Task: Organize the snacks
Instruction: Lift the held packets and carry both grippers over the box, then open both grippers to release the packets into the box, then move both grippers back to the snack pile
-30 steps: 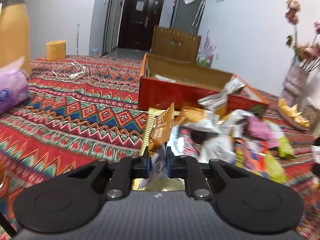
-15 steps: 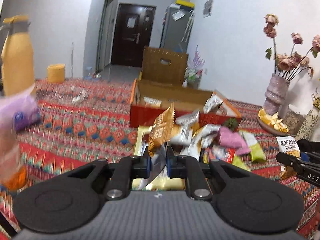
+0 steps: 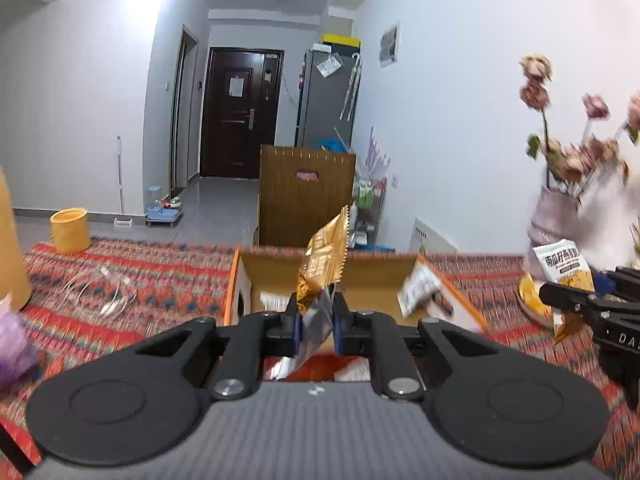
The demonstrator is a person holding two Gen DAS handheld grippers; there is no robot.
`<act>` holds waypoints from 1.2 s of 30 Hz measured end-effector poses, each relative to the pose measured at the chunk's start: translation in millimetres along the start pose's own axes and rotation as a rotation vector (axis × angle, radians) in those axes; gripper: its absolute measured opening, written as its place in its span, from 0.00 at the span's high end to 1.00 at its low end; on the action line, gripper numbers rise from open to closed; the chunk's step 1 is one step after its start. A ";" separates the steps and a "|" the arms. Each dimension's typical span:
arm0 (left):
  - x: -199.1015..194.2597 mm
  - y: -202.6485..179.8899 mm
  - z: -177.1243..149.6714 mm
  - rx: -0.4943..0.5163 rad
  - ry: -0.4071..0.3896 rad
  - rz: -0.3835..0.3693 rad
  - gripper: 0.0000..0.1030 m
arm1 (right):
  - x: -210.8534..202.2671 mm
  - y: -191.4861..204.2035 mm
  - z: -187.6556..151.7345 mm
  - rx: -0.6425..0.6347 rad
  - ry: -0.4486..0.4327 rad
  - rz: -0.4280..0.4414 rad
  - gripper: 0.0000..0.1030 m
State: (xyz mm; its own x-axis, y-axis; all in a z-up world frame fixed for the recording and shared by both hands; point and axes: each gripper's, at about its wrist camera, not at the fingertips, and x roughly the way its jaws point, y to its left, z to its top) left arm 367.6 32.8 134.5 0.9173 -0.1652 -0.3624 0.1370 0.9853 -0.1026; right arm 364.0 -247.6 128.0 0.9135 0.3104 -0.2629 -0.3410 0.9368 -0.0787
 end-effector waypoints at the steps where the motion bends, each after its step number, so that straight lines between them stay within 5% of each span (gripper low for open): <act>1: 13.9 2.3 8.3 -0.010 -0.003 0.003 0.86 | 13.3 -4.9 6.2 0.002 -0.007 0.005 0.64; 7: 115.5 16.5 39.8 -0.062 0.070 -0.053 0.86 | 118.9 -35.3 23.6 0.065 0.053 0.047 0.64; 16: 258.3 46.3 33.6 -0.044 0.283 0.040 0.85 | 271.2 -66.8 9.8 0.150 0.322 0.045 0.63; 18: 278.7 52.1 27.5 -0.041 0.328 0.071 0.79 | 295.9 -67.8 4.2 0.147 0.394 0.024 0.55; 20: 286.0 55.2 17.3 -0.040 0.332 0.123 0.36 | 310.9 -63.0 -3.6 0.131 0.436 0.005 0.28; 21: 286.1 56.2 16.0 -0.044 0.329 0.113 0.36 | 315.9 -62.4 -8.1 0.128 0.447 -0.015 0.23; 23: 280.4 59.3 17.2 -0.059 0.297 0.069 0.16 | 319.8 -64.8 -11.1 0.137 0.478 -0.035 0.22; 36: 263.7 56.5 25.2 -0.065 0.268 0.066 0.08 | 303.9 -64.4 -8.5 0.141 0.427 -0.047 0.18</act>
State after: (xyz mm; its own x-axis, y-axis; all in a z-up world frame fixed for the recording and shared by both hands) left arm 626.7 45.9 56.5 0.7908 -0.1150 -0.6011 0.0477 0.9908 -0.1268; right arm 661.7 -214.9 45.1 0.7438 0.2004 -0.6377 -0.2409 0.9703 0.0240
